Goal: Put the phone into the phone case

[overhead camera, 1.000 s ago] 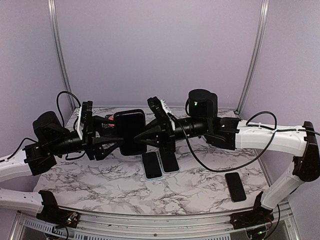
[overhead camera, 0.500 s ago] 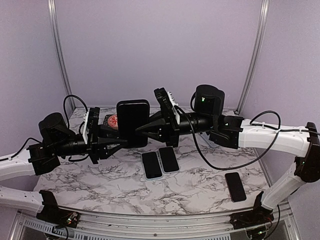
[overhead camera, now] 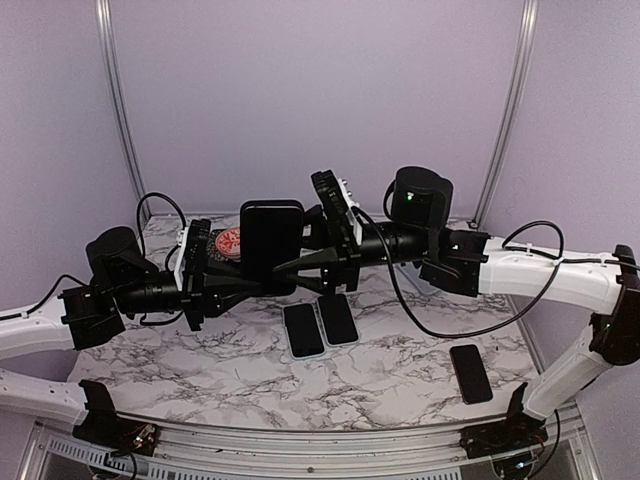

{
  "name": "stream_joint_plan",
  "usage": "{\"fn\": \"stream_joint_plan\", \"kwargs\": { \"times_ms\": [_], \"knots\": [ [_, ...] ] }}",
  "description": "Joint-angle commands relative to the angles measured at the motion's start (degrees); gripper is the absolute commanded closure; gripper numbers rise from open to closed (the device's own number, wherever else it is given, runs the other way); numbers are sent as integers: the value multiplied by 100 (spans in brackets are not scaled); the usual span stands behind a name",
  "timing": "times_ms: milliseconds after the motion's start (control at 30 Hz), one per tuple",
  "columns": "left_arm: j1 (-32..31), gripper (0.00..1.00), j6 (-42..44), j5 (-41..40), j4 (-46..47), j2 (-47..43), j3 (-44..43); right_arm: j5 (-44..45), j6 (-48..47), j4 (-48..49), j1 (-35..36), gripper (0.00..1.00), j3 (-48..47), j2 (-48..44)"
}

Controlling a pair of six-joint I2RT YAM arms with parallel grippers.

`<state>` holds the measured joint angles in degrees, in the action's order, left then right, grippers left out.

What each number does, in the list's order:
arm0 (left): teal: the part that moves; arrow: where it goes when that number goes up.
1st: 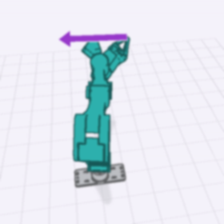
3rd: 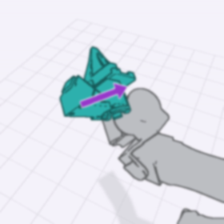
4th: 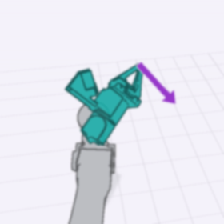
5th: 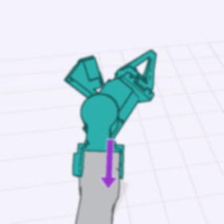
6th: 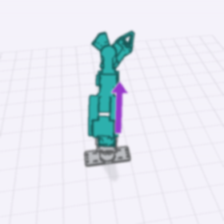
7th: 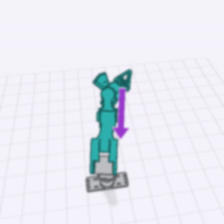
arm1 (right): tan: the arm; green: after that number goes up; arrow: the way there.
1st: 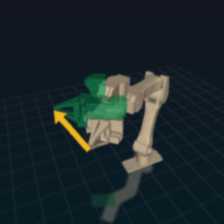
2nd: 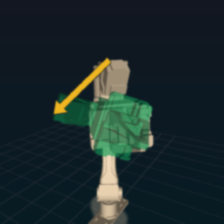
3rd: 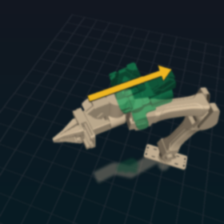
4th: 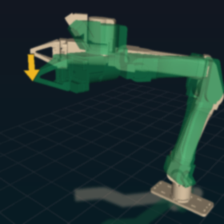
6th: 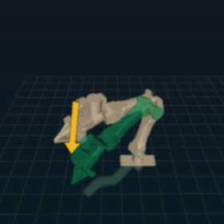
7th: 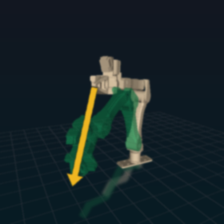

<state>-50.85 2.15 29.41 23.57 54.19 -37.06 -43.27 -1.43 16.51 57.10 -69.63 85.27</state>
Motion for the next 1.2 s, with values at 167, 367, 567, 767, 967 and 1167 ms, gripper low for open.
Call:
{"fn": "stream_joint_plan", "kwargs": {
  "times_ms": [167,367,567,767,967,1167],
  "knots": [
    [23,100,189,-145,58,-152,41,127,-264,-166,39,36,-689,-98],
    [22,100,207,-163,60,-187,81,31,-205,-137,47,98,-789,7],
    [23,100,201,-189,55,-243,98,94,-202,-235,47,100,-736,7],
    [23,100,179,-158,60,-304,82,259,-189,-173,47,39,-552,-25],
    [22,100,197,-206,58,-376,98,635,-90,47,22,38,77,-101],
    [22,100,192,-190,60,-366,102,525,241,300,9,86,173,88]
  ]
}}
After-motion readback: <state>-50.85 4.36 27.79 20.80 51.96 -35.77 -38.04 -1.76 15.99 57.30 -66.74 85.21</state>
